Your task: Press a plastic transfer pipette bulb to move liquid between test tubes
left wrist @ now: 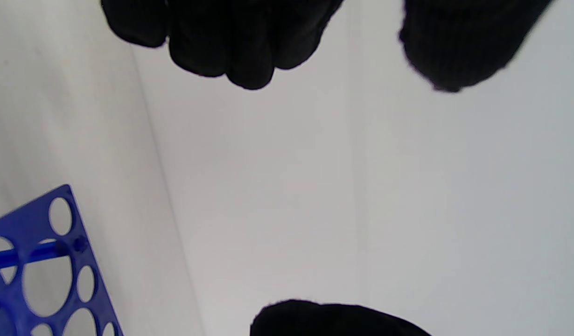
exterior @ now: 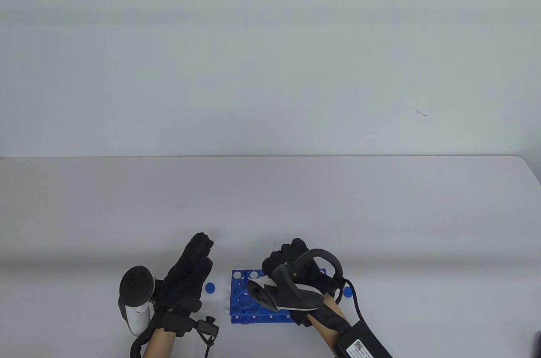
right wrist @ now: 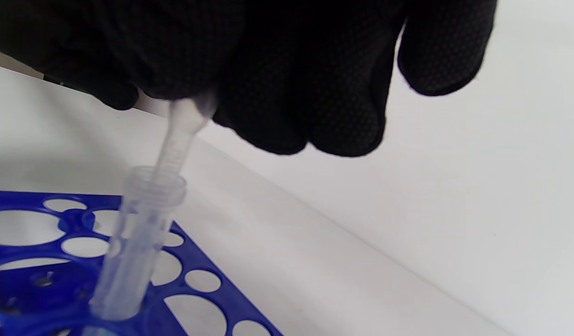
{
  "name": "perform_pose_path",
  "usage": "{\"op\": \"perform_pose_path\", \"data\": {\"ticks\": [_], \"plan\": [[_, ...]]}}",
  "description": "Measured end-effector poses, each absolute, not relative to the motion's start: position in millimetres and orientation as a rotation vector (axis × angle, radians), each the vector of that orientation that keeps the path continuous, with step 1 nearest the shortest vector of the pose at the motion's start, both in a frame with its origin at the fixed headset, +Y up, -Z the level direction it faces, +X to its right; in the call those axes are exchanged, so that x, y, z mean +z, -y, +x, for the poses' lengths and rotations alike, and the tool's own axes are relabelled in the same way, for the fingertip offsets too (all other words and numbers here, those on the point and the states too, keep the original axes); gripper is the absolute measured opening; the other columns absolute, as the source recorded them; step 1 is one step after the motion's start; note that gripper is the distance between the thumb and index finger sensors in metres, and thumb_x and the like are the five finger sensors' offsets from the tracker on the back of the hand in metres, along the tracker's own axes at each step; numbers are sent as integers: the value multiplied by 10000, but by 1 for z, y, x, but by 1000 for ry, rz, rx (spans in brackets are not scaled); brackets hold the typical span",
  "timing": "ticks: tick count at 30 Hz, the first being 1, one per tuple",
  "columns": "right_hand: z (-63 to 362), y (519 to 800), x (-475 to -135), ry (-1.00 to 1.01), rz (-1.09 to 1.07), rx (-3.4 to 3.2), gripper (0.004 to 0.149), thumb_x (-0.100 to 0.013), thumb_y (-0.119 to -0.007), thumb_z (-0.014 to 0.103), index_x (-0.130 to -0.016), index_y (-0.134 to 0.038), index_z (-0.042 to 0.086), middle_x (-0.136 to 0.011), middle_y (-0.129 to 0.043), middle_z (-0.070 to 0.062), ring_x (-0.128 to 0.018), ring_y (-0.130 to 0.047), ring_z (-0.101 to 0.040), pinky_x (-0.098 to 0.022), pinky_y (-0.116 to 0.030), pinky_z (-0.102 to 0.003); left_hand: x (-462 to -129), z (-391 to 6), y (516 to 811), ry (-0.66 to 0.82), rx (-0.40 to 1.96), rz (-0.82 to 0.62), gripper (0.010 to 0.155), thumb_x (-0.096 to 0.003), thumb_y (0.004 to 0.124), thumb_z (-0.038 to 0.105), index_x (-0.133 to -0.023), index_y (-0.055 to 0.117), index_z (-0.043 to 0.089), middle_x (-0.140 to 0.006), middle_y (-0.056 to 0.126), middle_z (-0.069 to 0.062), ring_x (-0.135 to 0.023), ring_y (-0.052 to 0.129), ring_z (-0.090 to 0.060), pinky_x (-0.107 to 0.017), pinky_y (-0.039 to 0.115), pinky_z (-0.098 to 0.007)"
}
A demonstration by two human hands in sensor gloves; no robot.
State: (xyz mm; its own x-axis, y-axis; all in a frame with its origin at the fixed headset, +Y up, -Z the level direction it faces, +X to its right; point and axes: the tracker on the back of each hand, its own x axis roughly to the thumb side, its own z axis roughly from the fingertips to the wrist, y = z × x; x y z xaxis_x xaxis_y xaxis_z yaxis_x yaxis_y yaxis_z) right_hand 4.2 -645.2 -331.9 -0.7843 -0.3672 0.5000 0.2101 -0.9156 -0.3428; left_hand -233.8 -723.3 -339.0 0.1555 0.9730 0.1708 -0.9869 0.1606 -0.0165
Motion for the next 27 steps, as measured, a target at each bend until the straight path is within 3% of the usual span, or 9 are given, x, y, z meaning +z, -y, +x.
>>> {"op": "perform_pose_path", "data": {"ticks": [27], "plan": [[8,646,-334,-356,-809,-2719,442,-322,-832,384,-745,-878,262,-598,-1020,75,-532,-999,-161,-604,-742,-521,-339,-234,723,152,1405,108,914,-430,657,687,-1169,426,200,-1209,527,-92,-1093,515,-341,-828,465,-576]]}}
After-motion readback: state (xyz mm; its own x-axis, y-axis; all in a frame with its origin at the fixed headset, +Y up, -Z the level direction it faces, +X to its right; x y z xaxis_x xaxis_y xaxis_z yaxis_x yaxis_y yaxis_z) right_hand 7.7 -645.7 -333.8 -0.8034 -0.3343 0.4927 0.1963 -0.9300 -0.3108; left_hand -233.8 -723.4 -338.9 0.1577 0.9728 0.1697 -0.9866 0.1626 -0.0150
